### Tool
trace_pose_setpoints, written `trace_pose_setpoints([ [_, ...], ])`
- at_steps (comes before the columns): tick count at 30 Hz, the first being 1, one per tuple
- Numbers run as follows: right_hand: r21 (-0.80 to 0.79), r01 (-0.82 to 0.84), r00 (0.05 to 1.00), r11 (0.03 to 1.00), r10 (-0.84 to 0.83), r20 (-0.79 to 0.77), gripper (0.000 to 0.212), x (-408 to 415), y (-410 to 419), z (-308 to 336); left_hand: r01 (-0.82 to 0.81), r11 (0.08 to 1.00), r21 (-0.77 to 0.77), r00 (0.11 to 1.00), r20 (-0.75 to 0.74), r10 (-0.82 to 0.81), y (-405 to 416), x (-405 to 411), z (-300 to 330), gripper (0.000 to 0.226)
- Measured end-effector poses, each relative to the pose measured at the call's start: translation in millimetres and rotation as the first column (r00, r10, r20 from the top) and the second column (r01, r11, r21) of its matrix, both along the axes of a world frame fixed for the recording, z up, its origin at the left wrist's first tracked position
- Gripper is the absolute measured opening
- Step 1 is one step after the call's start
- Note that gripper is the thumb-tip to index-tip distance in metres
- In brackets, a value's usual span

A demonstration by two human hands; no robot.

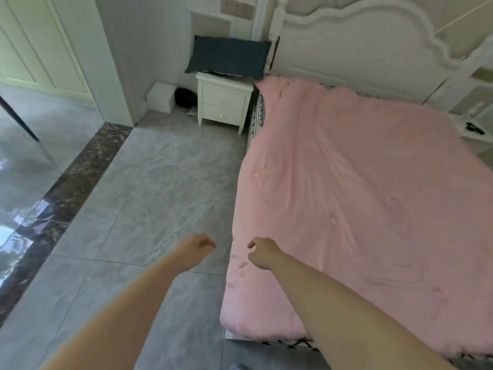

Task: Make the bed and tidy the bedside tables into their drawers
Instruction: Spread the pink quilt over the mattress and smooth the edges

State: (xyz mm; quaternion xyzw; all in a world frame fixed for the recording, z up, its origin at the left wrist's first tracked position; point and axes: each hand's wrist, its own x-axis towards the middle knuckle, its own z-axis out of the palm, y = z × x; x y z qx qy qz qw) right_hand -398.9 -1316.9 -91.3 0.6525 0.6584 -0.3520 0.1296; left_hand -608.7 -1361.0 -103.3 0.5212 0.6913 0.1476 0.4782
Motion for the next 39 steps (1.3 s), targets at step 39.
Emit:
trace_pose_setpoints([
  [39,0.265,0.532,0.839,0.804,-0.458,-0.294,0.049,-191,496,55,0.689,0.724,0.019,0.628,-0.514,-0.584,568,-234,104,0.026],
])
